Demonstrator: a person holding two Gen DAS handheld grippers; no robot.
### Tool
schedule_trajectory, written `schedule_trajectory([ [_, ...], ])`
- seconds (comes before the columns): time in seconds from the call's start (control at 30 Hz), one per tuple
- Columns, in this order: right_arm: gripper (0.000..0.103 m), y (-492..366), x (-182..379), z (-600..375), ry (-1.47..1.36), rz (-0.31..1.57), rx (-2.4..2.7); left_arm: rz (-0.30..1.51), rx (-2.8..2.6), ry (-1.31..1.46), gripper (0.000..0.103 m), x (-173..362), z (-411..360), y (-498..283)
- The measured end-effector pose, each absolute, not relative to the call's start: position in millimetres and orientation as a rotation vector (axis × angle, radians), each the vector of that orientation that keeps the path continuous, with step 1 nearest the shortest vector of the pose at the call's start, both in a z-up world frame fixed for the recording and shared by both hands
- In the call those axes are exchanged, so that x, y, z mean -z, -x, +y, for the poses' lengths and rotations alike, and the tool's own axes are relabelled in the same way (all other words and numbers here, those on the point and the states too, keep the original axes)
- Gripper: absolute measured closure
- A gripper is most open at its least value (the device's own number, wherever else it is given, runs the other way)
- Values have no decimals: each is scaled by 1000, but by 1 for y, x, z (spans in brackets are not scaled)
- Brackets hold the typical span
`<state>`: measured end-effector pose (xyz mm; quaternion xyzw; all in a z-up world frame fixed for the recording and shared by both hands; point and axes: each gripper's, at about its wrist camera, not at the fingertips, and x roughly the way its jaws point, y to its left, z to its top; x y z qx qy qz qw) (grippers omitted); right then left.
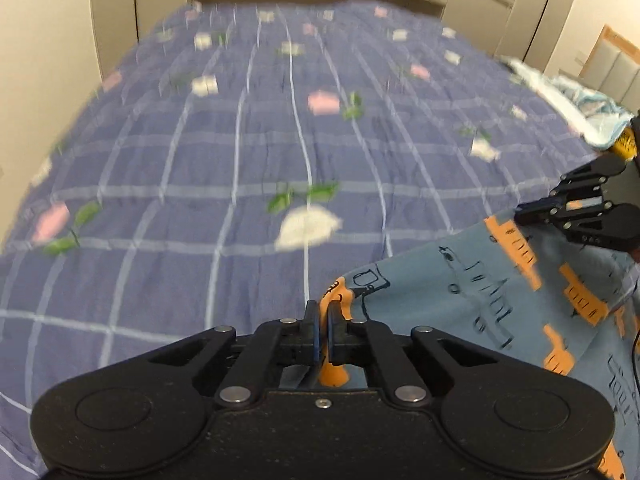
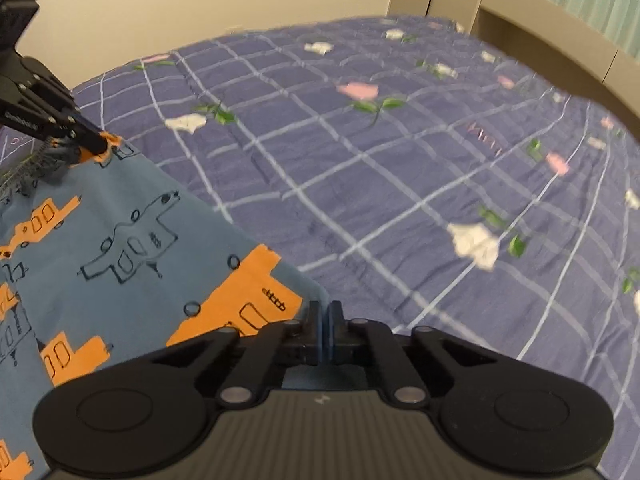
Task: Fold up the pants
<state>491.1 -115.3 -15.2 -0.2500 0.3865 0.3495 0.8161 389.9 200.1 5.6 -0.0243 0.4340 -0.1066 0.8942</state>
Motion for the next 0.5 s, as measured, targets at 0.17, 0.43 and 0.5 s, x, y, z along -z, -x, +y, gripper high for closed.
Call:
schedule_trajectory([
  [0.17, 101, -498, -5, -108, 521, 710, -687, 798, 180, 41, 100, -26, 208, -391],
  [0.43, 101, -523, 9, -82, 543, 709, -639, 851, 125, 97, 100, 3, 221, -414],
  [0.5, 101, -521, 14, -83, 538, 705, -635, 833, 123, 109, 100, 3, 222, -409],
])
